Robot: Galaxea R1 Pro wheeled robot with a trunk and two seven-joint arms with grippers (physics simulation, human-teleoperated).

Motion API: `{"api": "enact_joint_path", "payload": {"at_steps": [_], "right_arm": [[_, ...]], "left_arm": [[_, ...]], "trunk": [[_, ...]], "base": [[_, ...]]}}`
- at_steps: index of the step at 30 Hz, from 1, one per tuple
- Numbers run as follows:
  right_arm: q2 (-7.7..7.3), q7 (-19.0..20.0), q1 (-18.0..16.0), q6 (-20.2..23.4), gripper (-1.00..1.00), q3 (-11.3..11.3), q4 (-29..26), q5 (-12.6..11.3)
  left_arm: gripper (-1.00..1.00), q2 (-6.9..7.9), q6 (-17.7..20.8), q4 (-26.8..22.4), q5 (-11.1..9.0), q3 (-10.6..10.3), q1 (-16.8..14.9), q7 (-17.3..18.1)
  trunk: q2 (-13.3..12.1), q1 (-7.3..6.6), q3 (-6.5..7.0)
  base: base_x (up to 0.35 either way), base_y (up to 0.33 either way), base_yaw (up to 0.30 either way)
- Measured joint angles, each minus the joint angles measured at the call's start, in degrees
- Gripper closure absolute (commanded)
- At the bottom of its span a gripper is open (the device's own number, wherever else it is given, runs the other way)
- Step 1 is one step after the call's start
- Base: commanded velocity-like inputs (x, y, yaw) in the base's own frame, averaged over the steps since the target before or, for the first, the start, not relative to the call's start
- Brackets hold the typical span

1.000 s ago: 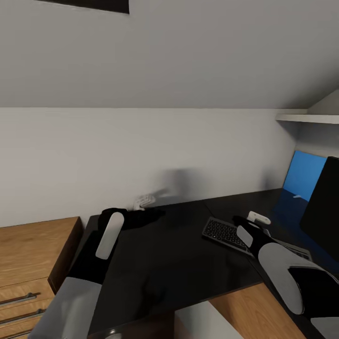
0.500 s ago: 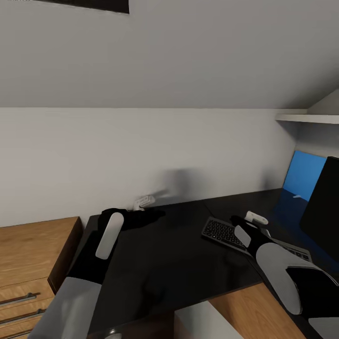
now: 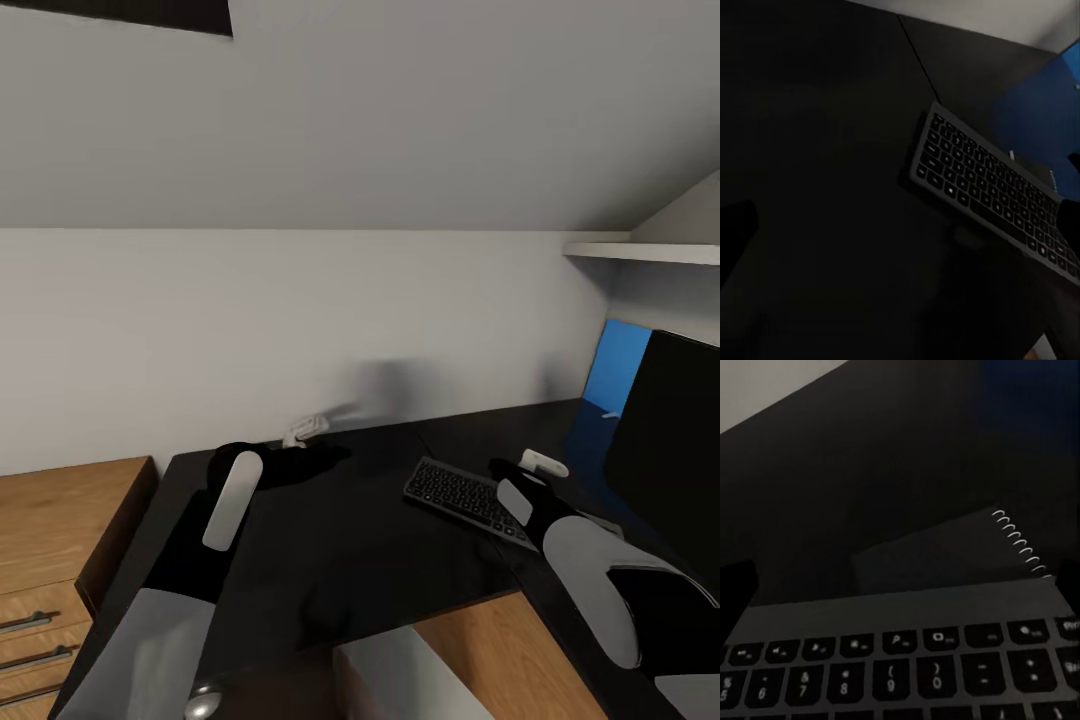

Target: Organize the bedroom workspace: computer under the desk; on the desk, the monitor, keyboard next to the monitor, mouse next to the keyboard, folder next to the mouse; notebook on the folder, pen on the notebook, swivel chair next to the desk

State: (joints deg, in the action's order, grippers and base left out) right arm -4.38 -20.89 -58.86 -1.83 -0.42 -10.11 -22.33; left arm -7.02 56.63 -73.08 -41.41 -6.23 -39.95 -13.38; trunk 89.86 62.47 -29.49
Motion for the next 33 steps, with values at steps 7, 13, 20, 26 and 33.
{"api": "enact_joint_path", "payload": {"at_steps": [7,13,20,26,33], "right_arm": [[-0.3,0.1,0.0,0.3,-1.0,-0.1,0.2,0.1],[-0.53,0.2,0.0,3.0,-1.0,-0.2,0.2,-0.2],[-1.88,0.0,-0.1,12.1,-1.0,-0.7,0.1,-0.4],[-2.66,0.0,-0.1,14.1,-1.0,-1.1,-0.1,-0.3],[-2.92,0.1,0.0,14.1,-1.0,-1.1,-0.1,-0.1]], "left_arm": [[-1.0,0.06,0.0,-0.5,0.0,0.0,0.0,-0.1],[-1.0,0.08,0.0,-1.1,0.0,0.0,0.0,-0.1],[-1.0,0.09,0.1,-4.0,-0.1,0.0,0.0,0.2],[-1.0,0.08,0.4,-5.1,-0.2,0.0,0.0,0.3],[-1.0,0.01,0.4,-5.3,-0.2,0.1,0.0,0.3]], "trunk": [[0.0,0.0,0.0],[0.0,0.0,0.0],[0.0,0.0,0.0],[0.0,0.0,0.0],[0.4,0.21,-0.17]], "base": [[-0.001,-0.004,0.0],[0.0,0.0,0.0],[0.0,0.0,0.0],[0.0,0.0,0.0],[0.0,0.0,0.0]]}}
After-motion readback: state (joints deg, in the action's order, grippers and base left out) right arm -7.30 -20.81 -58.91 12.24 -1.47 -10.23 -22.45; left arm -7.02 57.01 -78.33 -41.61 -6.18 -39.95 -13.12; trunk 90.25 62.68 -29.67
